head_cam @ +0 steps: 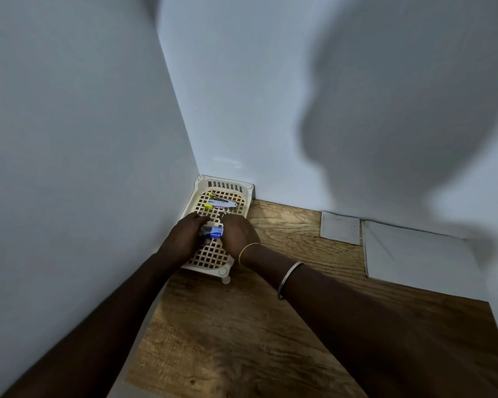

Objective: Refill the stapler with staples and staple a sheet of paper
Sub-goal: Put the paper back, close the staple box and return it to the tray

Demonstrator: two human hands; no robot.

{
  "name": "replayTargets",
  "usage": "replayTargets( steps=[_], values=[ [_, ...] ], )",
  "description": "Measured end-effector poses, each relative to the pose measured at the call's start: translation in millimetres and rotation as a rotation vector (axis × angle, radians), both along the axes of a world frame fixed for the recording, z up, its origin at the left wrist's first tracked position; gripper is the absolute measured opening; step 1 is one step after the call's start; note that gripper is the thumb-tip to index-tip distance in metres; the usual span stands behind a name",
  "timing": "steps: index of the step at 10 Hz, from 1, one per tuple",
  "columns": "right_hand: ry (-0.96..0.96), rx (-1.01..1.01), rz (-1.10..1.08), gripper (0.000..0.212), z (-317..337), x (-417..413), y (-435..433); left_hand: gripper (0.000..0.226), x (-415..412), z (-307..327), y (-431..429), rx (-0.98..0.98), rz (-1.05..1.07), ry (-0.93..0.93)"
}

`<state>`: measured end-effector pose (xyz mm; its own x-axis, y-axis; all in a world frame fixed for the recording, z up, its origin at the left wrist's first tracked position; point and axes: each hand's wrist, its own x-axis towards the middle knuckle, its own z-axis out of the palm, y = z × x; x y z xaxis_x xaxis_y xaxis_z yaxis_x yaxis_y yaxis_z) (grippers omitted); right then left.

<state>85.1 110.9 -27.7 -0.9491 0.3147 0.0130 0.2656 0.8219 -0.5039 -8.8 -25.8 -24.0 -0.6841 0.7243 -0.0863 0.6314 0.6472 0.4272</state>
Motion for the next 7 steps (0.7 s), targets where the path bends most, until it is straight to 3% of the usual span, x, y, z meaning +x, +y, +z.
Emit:
replayTargets(
  steps=[4,7],
  values=[
    [0.026,0.011,-0.014,0.017,-1,6,-9,0.037,7,-5,-8,-0.002,0.063,-0.041],
    [0.067,-0.033,-0.022,0.022,-1,11,-6,0.046,17,6,-12,0.008,0.081,-0.06]
  ],
)
